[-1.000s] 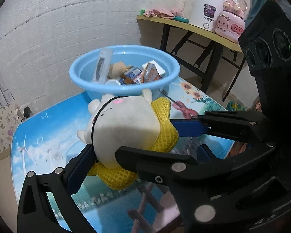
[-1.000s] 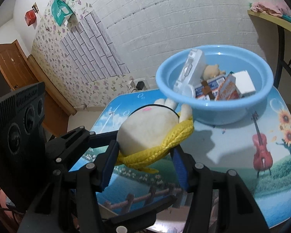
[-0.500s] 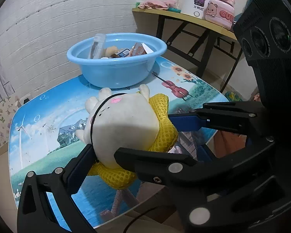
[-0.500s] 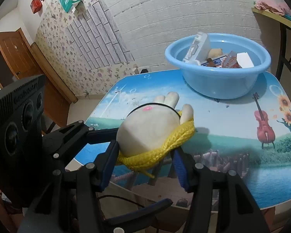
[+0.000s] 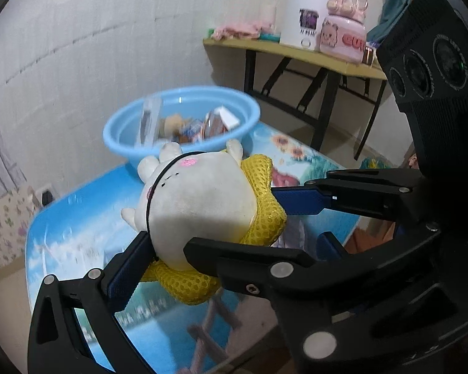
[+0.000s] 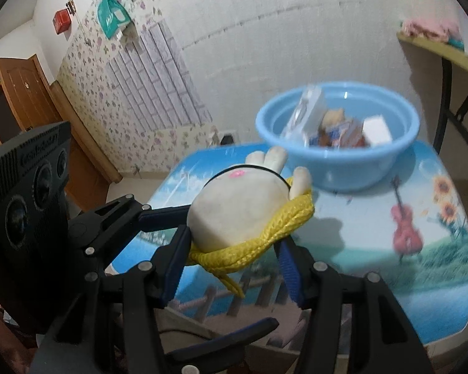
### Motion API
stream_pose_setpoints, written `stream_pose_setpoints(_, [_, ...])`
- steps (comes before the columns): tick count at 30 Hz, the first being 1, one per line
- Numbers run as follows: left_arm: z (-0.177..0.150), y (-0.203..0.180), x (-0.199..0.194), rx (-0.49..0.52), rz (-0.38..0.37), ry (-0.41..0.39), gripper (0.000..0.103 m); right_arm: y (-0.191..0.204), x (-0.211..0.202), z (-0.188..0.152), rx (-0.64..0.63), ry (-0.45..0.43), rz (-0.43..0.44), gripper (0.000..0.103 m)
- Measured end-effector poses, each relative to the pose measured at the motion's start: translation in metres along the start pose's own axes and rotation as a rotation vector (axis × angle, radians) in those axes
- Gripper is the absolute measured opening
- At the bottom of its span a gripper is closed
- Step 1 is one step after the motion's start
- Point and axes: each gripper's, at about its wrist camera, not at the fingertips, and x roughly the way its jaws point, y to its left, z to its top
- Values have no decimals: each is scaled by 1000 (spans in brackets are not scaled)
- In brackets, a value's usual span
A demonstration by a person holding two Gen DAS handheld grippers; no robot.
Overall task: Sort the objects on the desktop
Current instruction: 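Carry the rabbit plush over the blue basin and release it inside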
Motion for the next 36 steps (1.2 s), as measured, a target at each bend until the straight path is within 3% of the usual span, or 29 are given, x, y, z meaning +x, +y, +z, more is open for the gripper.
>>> stream_pose_setpoints(8, [45,4,14,45,7,-63,103,-20,-7,41,9,-88,-31,55])
stream_pose_setpoints(14, [76,13,38,51,8,-67,103,-42,4,67,8,-105,-36,55])
stream_pose_setpoints(29, [110,39,92,63,47,-55,103,-108,59,102,82,-62,-47,55])
stream_pose_setpoints(36, [112,53,93,-8,75,-51,103,-119,53,102,114,-74,-75,58])
